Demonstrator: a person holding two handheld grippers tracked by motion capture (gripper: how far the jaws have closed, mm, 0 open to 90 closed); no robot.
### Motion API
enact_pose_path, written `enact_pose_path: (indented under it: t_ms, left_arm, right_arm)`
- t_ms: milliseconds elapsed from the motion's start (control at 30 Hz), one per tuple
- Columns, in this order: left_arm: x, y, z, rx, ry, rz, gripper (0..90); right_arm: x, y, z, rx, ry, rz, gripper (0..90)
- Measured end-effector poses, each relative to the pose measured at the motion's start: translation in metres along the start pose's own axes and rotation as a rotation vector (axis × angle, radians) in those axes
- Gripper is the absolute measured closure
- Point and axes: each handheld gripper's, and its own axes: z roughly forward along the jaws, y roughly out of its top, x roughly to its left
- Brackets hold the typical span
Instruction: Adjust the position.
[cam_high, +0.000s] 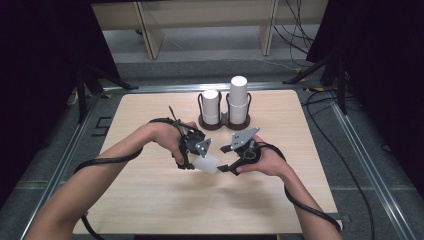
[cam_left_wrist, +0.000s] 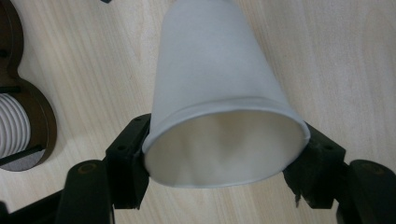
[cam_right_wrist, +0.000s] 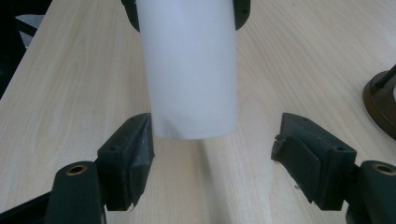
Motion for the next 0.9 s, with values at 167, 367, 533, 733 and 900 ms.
enact_pose_path:
  t_ms: [167, 367, 533, 733, 900]
  left_arm:
    - [0.001, 0.001, 0.0, 0.016, -0.002, 0.002, 31.6]
    - [0.002, 0.003, 0.0, 0.031, 0.001, 0.003, 31.6]
    - [0.0, 0.005, 0.0, 0.028, -0.007, -0.001, 31.6]
    - [0.001, 0.007, -0.001, 0.037, -0.006, 0.011, 31.6]
    - [0.001, 0.008, 0.0, 0.034, -0.004, 0.005, 31.6]
  right_arm:
    - [0.001, 0.005, 0.005, -0.003, 0.0, -0.018, 27.9]
    - [0.003, 0.008, 0.011, 0.002, -0.003, -0.02, 27.8]
    - [0.004, 0.012, 0.016, -0.005, 0.006, -0.023, 27.9]
    - [0.008, 0.016, 0.022, -0.001, 0.017, -0.006, 27.9]
    - [0.008, 0.018, 0.025, -0.013, 0.016, -0.032, 28.0]
